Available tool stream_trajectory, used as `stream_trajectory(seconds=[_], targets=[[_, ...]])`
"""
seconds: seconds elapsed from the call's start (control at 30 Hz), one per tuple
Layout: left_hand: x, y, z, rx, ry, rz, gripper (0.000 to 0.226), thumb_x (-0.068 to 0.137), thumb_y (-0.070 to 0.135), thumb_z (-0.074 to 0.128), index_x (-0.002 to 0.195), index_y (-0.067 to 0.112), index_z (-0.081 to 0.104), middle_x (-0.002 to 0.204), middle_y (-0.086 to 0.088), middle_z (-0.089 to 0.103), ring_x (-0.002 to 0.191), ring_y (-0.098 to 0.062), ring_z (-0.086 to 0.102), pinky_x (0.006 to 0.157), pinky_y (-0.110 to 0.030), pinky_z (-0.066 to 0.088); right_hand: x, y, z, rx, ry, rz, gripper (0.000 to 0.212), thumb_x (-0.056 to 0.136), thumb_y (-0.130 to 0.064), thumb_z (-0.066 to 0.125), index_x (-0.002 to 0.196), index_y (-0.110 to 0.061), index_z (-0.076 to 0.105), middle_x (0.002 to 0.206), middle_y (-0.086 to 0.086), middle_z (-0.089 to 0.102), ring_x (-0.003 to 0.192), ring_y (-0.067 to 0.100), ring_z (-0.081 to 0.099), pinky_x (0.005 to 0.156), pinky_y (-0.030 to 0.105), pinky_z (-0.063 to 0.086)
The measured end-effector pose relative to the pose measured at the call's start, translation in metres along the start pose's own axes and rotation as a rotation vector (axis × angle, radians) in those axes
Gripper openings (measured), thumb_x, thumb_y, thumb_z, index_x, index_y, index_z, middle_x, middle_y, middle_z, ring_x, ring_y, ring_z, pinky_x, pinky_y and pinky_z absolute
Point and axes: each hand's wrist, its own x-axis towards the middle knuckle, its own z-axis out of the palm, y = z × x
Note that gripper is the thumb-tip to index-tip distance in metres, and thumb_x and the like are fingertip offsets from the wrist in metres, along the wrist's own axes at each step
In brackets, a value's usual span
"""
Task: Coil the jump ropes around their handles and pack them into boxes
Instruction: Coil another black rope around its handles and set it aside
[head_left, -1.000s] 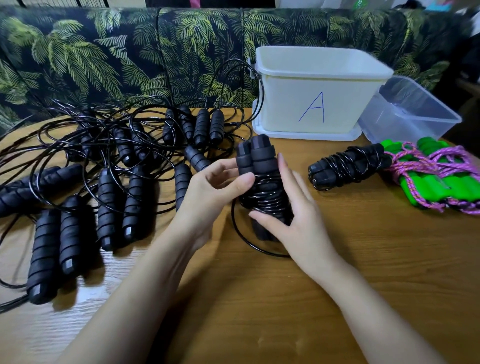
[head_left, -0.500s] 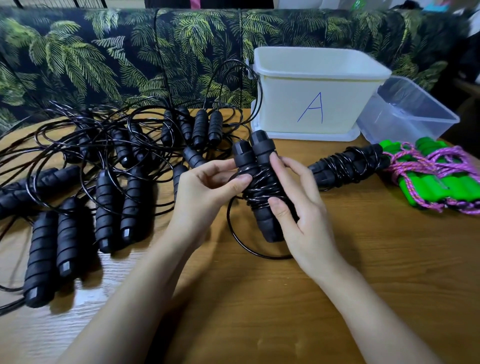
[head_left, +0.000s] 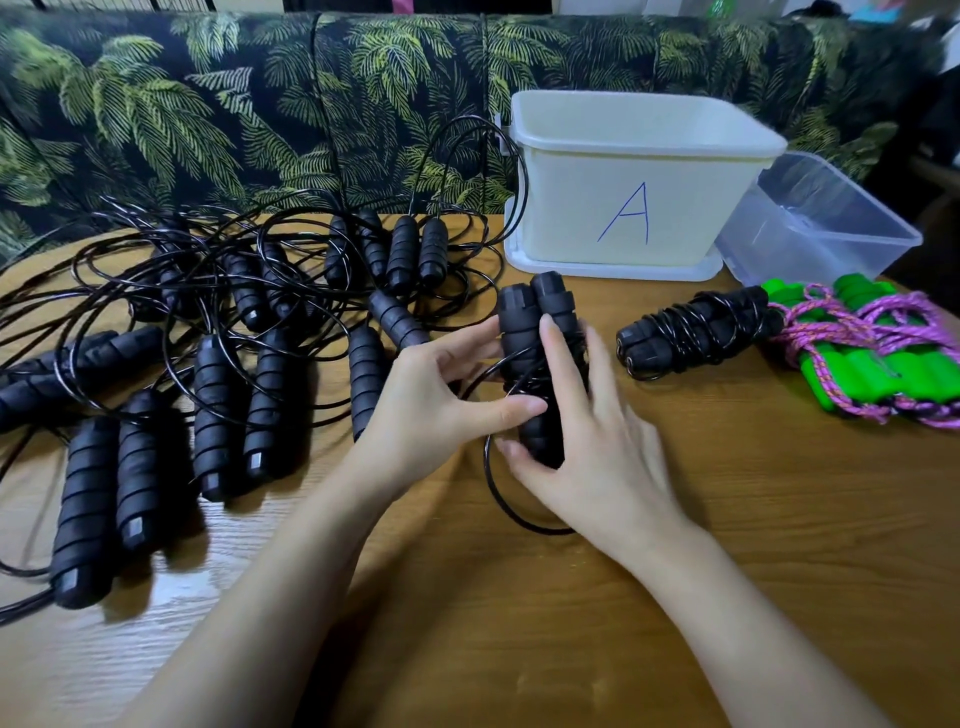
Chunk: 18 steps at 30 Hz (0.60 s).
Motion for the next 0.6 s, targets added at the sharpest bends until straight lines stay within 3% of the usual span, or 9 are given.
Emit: stream_trajectory(seconds=[0.1, 0.2, 0.3, 0.4, 0.53, 0.6], targets=[[0.000, -0.002, 0.000, 0.049, -0.003, 0.024, 0.067, 0.071, 0.020, 0.080, 0.132, 0.025, 0.053, 0.106, 0.026, 0.069, 0.110, 0.005, 0.063, 0.093, -0.012, 0.045, 0.002, -0.001, 0.000, -0.021, 0.008, 0.047, 0.113, 0.069, -0.061, 0.073, 0.154, -0.031, 0.004, 0.159, 0.014, 0.027, 0.125, 0.035, 0.056, 0.069, 0.042, 0.057], [0.001, -0.004, 0.000, 0.056, 0.027, 0.040, 0.053, 0.082, 0.013, 0.073, 0.131, 0.020, 0.055, 0.103, 0.024, 0.070, 0.104, 0.005, 0.065, 0.089, -0.014, 0.049, 0.002, 0.001, 0.000, 0.020, 0.100, 0.044, 0.108, 0.068, -0.050, 0.079, 0.153, -0.030, 0.015, 0.155, 0.010, 0.036, 0.116, 0.034, 0.062, 0.062, 0.039, 0.056], [0.003, -0.009, -0.001, -0.016, 0.090, 0.026, 0.047, 0.084, 0.018, 0.069, 0.129, 0.010, 0.061, 0.110, 0.004, 0.074, 0.107, -0.008, 0.068, 0.090, -0.024, 0.054, 0.001, 0.006, 0.000, 0.255, 0.118, 0.054, 0.099, 0.072, -0.039, 0.077, 0.153, -0.035, 0.021, 0.156, -0.005, 0.035, 0.122, 0.016, 0.054, 0.075, 0.034, 0.054], [0.004, -0.008, 0.001, -0.147, 0.154, 0.014, 0.044, 0.079, 0.016, 0.071, 0.123, 0.013, 0.065, 0.106, -0.004, 0.075, 0.099, -0.015, 0.071, 0.086, -0.027, 0.055, 0.003, 0.005, -0.001, 0.597, 0.098, 0.047, 0.092, 0.072, -0.029, 0.075, 0.153, -0.031, 0.031, 0.149, -0.012, 0.045, 0.124, 0.000, 0.050, 0.093, 0.010, 0.041], [0.005, -0.010, -0.002, -0.271, 0.170, -0.045, 0.041, 0.075, 0.015, 0.082, 0.114, 0.017, 0.067, 0.105, -0.004, 0.073, 0.096, -0.014, 0.068, 0.083, -0.024, 0.053, 0.002, 0.000, -0.007, 0.918, 0.015, 0.040, 0.088, 0.074, -0.012, 0.074, 0.151, -0.030, 0.035, 0.140, -0.024, 0.052, 0.129, 0.003, 0.051, 0.106, 0.025, 0.043], [0.007, -0.012, -0.005, -0.375, 0.111, -0.121, 0.062, 0.066, 0.028, 0.091, 0.121, 0.024, 0.063, 0.116, -0.004, 0.071, 0.108, -0.017, 0.066, 0.089, -0.028, 0.052, 0.001, -0.001, -0.010, 0.990, -0.033, 0.018, 0.086, 0.076, -0.007, 0.073, 0.150, -0.029, 0.033, 0.137, -0.031, 0.052, 0.129, 0.001, 0.051, 0.106, 0.023, 0.042]])
